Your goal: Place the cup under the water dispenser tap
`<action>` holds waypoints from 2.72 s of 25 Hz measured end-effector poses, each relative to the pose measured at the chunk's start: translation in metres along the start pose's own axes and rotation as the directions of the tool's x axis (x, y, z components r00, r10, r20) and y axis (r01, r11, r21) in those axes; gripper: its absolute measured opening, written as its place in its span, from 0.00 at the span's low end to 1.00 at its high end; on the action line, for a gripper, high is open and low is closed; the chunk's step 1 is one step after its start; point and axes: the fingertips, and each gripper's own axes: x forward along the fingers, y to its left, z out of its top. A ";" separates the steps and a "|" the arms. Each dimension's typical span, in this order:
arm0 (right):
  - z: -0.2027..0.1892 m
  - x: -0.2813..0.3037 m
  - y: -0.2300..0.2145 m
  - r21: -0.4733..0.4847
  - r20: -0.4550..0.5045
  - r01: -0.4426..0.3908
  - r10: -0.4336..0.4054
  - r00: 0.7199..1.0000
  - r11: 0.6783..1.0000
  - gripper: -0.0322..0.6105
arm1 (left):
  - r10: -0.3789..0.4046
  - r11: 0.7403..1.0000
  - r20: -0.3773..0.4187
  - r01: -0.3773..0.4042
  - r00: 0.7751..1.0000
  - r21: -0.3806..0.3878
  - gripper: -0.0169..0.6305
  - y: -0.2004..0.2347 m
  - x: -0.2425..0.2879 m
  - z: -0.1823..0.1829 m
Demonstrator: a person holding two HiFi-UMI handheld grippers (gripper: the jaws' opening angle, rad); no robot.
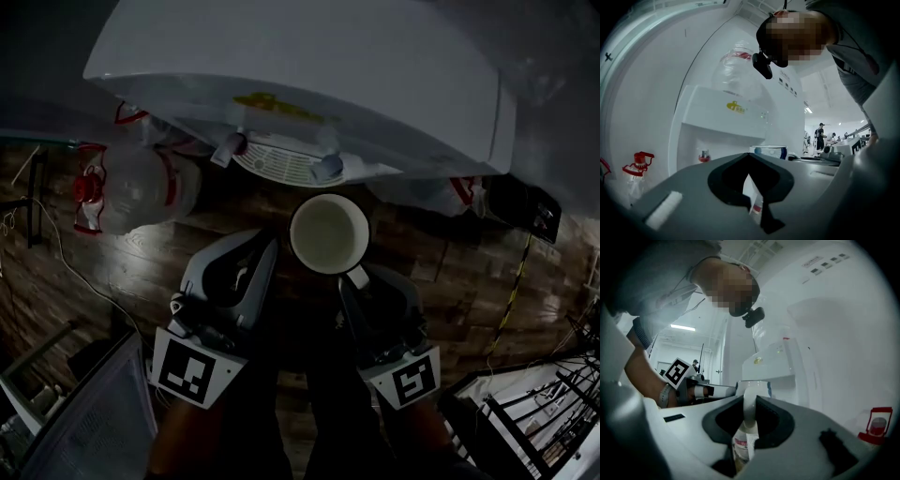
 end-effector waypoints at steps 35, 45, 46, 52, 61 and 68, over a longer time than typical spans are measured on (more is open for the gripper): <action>-0.187 0.039 -0.056 -0.146 0.044 0.091 -0.086 0.995 0.985 0.15 | 0.004 1.000 -0.023 -0.004 1.000 0.006 0.04 0.030 0.045 -0.136; -0.192 0.041 -0.054 -0.136 -0.010 0.082 -0.084 0.996 0.987 0.17 | -0.004 1.000 -0.033 0.004 0.999 0.000 0.04 0.023 0.049 -0.135; -0.191 0.041 -0.053 -0.137 -0.015 0.080 -0.083 0.996 0.987 0.19 | -0.004 1.000 -0.040 0.004 0.999 -0.002 0.04 0.024 0.048 -0.136; -0.186 0.041 -0.058 -0.130 -0.046 0.092 -0.099 0.994 0.987 0.31 | -0.006 1.000 0.018 0.005 1.000 0.025 0.04 0.026 0.050 -0.123; -0.145 0.030 -0.051 -0.137 -0.079 0.078 -0.089 0.993 0.988 0.34 | 0.000 1.000 -0.010 0.000 1.000 0.018 0.04 0.021 0.042 -0.104; -0.054 0.018 -0.040 -0.105 -0.082 0.042 -0.050 0.995 0.994 0.34 | -0.018 0.999 -0.024 0.019 1.000 0.038 0.04 -0.008 0.021 -0.041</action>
